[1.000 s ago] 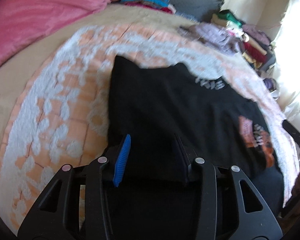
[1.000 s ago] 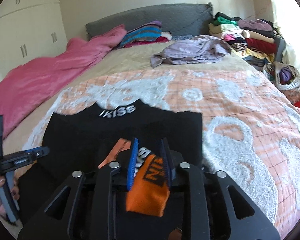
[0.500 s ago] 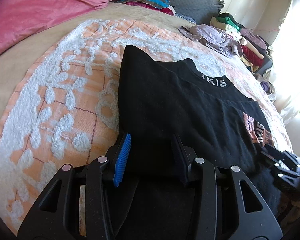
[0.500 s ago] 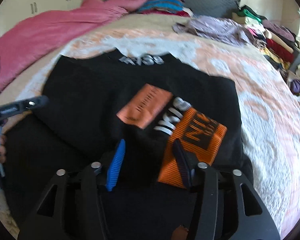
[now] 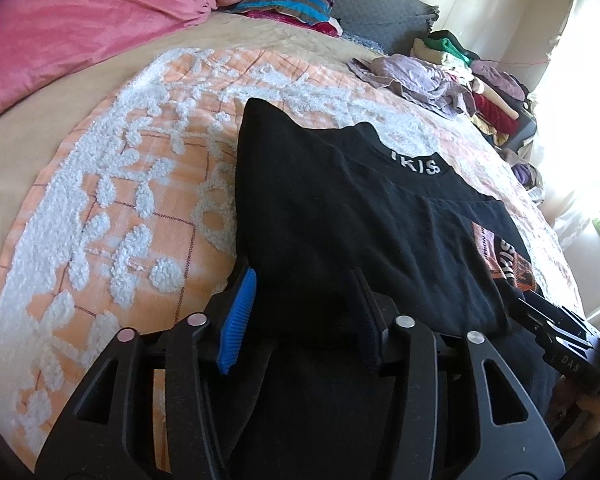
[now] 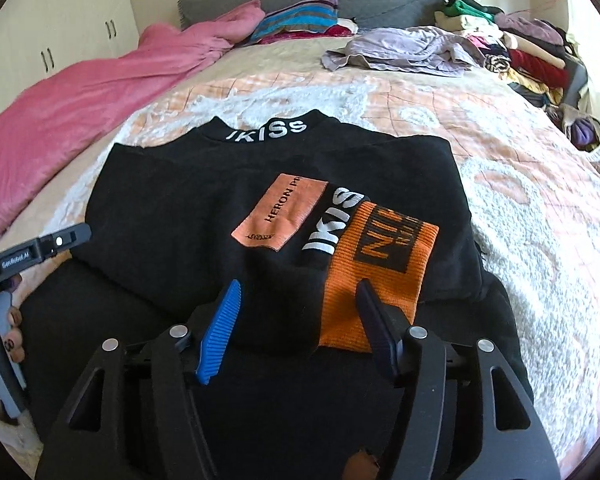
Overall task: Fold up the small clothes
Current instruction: 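Move both open tools toward the sweatshirt hem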
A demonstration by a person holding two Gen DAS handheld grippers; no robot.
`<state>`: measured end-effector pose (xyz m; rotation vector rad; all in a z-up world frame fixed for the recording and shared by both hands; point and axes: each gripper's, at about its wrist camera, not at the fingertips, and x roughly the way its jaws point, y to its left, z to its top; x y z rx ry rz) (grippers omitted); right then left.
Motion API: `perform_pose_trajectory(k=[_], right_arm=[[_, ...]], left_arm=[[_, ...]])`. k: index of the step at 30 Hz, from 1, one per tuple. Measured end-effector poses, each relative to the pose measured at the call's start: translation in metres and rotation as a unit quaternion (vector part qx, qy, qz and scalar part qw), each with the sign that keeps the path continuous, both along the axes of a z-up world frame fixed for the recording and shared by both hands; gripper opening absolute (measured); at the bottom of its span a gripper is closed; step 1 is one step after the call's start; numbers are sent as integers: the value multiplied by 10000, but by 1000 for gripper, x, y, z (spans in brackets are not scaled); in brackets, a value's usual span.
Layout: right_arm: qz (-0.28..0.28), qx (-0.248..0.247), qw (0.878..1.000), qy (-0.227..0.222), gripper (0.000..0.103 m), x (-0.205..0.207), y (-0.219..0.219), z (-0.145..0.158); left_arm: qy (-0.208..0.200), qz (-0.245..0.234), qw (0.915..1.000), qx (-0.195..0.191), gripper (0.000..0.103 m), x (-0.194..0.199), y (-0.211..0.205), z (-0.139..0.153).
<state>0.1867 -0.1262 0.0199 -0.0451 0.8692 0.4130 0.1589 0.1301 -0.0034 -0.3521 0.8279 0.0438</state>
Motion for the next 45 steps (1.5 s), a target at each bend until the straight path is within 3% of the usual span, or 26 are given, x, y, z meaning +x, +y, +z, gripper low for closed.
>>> perform_pose_trajectory(k=[5,10,11,16,27,45], right_arm=[[-129,161,9998,-18,64,-4,-4,3],[-283,388,9988,-24,81,-8,-11,7],[-323,425,9986,-32,86,-9,-13,8],[-406,534,9976,-170,95,-15,-18,17],[-459,750,9954,-390,98,-25,-21,32],[-198,715,9941,-791,98,-50,-7,62]], left_arm=[[-83,-175,9998,101,61,-5,-9,7],[-138,-214,9996,154,66,-8,-11,12],[-151,-187,9996,148,75,-9,-10,13],[-276,-18,9996,86,93,-15,-3,19],[-526,207,9984,64,93,-35,10,31],[-662,136,9977,-82,93,-68,12,49]])
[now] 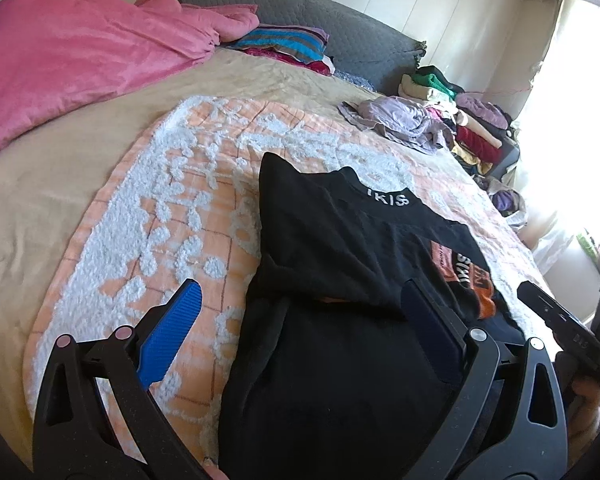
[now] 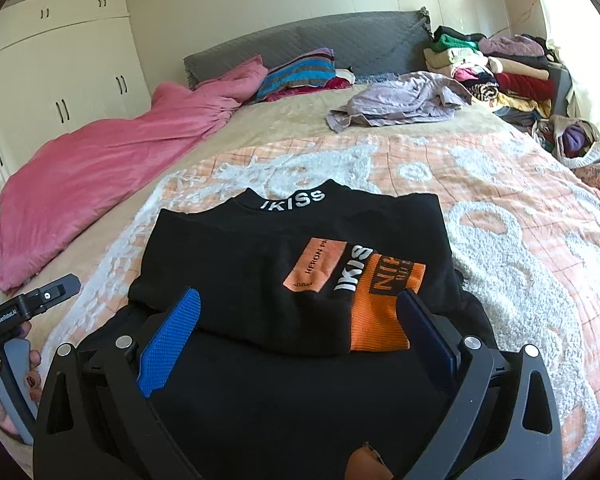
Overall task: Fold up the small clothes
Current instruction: 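Move both open tools toward the sweatshirt hem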
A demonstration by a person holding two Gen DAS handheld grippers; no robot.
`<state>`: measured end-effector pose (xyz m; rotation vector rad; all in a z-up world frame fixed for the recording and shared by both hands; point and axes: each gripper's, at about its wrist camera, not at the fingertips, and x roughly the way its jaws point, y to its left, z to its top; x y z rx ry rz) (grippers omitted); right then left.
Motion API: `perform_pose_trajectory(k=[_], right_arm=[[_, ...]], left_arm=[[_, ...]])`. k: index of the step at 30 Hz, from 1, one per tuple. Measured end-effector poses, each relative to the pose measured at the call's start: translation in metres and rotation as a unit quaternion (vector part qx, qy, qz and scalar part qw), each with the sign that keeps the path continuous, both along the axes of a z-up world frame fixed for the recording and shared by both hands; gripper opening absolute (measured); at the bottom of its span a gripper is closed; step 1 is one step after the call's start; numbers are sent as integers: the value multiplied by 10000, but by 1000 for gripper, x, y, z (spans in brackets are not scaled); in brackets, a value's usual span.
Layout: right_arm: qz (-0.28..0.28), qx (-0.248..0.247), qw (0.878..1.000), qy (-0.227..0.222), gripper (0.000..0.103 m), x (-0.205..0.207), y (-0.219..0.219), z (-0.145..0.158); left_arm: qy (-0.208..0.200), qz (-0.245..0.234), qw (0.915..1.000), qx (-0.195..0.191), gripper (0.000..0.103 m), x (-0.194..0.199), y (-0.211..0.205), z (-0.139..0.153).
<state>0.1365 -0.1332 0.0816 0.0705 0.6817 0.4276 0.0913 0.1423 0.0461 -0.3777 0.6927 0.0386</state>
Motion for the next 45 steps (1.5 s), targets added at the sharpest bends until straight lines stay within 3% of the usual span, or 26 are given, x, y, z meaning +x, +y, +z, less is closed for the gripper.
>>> perform_pose_trajectory(k=[22,45], right_arm=[[240,0,9992,-328,98,-30,-6,20],[420,-145,9976,-531,98,-76,-19,34]], left_arm=[[-31,28,9998,180,93,-39,1,16],[365,227,9981,448,93,-88,6,2]])
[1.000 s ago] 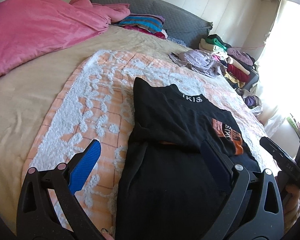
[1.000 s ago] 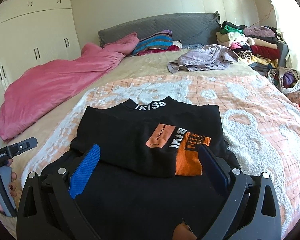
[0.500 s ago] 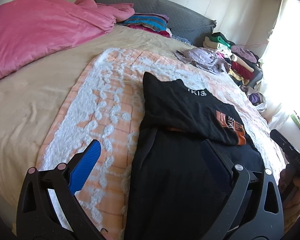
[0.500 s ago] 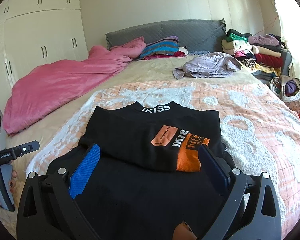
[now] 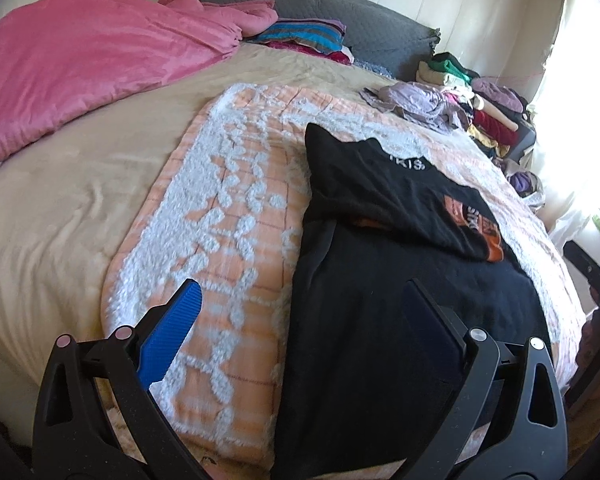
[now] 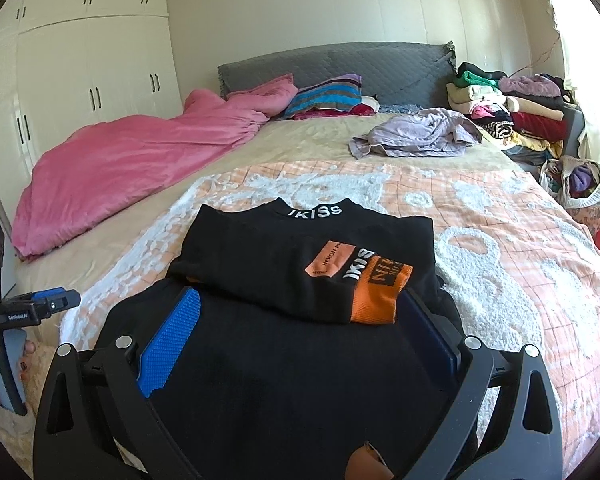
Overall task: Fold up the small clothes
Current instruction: 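Move both open tools toward the sweatshirt hem, then grasp the sweatshirt hem with the left tool while the right tool grasps it too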
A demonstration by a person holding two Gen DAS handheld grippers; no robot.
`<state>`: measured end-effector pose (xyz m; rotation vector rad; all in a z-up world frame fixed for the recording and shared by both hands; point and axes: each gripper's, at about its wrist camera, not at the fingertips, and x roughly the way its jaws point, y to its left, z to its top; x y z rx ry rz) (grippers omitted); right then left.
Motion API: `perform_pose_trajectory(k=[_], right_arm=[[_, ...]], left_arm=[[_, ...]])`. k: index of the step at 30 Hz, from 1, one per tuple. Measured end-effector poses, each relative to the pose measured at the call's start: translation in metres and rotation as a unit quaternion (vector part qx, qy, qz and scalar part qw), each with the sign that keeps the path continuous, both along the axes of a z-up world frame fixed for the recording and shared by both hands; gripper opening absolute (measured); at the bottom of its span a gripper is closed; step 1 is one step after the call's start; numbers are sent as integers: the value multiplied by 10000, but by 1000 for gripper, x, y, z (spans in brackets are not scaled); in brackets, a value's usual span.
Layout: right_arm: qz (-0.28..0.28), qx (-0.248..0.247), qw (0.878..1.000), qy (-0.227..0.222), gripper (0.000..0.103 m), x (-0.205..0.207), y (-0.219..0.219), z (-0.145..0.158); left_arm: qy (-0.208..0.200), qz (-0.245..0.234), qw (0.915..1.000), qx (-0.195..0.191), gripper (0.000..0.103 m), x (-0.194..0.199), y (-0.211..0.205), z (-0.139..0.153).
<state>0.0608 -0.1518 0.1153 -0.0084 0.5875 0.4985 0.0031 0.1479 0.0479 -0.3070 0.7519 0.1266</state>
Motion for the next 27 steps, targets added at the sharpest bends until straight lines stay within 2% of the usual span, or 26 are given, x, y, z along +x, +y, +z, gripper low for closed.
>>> perform_pose_trajectory(k=[12,27], right_arm=[[10,0,10000,-9,98,-9,-6,3],[106,-239,9989,379,98,-24,-11,-27]], left_arm=[[266,-12,9996,86,93,-14,-6,-13],[645,-207,9976,112,93,-25,-21,-41]])
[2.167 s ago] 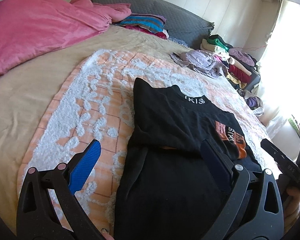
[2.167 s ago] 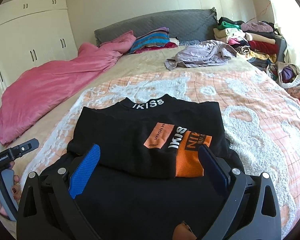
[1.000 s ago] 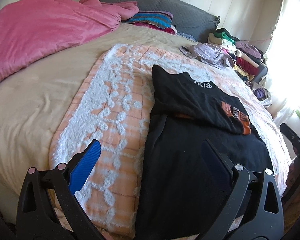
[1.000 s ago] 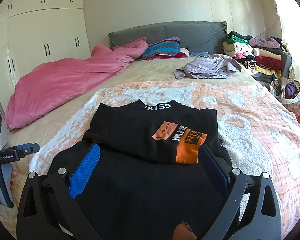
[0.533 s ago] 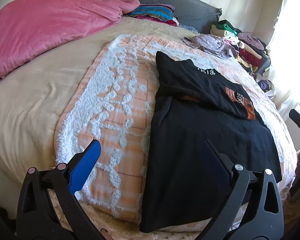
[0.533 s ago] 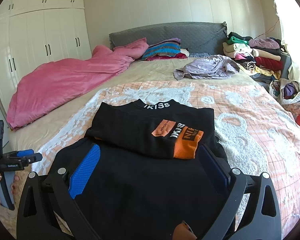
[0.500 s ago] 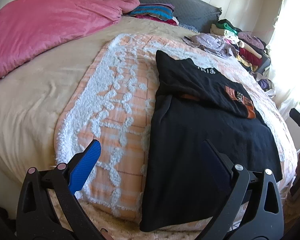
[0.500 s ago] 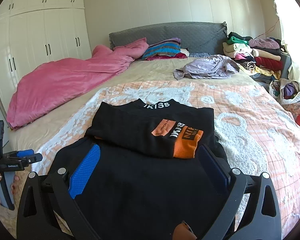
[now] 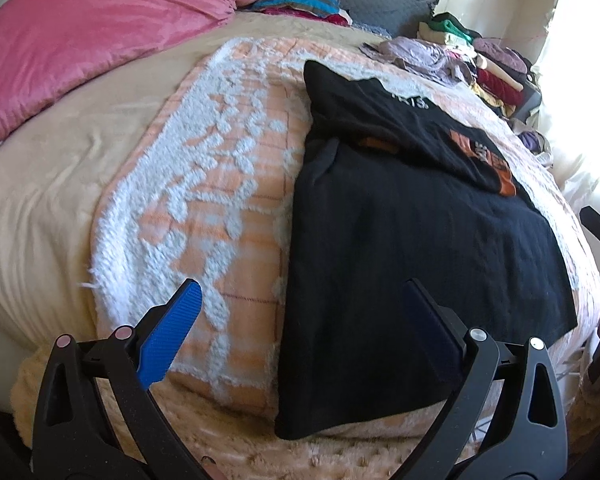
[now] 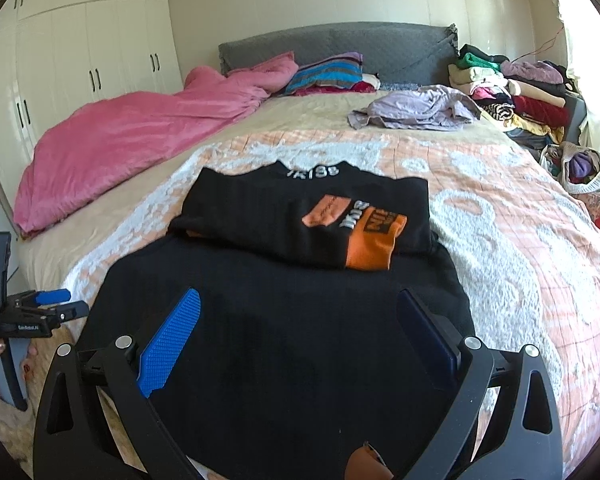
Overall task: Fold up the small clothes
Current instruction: 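Grasp the sweatshirt hem with the left tool while the right tool grasps it too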
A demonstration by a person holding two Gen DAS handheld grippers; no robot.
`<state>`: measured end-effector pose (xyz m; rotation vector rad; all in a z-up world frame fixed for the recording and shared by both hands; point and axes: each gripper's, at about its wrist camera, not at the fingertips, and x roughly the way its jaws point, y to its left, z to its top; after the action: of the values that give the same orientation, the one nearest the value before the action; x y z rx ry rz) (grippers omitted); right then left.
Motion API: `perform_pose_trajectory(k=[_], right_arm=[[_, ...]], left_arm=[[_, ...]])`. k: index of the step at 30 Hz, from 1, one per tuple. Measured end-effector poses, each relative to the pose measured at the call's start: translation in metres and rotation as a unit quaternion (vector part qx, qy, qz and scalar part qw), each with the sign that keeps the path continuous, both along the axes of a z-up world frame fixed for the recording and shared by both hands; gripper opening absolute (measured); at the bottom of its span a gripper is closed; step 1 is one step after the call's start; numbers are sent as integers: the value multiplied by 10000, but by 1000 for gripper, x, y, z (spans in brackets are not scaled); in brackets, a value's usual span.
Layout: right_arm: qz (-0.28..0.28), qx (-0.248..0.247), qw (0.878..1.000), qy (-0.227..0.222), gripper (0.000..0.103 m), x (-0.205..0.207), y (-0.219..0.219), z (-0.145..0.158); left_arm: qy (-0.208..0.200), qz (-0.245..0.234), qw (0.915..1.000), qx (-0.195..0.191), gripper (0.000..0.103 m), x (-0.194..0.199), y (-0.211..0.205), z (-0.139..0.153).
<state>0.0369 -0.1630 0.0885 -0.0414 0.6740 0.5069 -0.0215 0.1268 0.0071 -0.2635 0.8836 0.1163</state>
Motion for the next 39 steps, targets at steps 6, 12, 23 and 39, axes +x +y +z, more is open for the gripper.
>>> perform_pose_trajectory(k=[6,12,23,39], right_arm=[[-72,-58,9998,153,98,-3,-8,-12],[-146,-136,9995,259,98,-5,-18,-20],[-300,-500,9956,737,98,-10,-50,-44],[-387,-530,9782,1968,78,-21,-102,-84]], left_arm=[[105,-122,9998,-115,66,-2,-5,-10],[333,-227,9987,-326,37,-4,-8,-24],[394,-400,9973,-475,32,-12,-11,-33],[375,-485,9958,-679,32,-22,-4,-38]])
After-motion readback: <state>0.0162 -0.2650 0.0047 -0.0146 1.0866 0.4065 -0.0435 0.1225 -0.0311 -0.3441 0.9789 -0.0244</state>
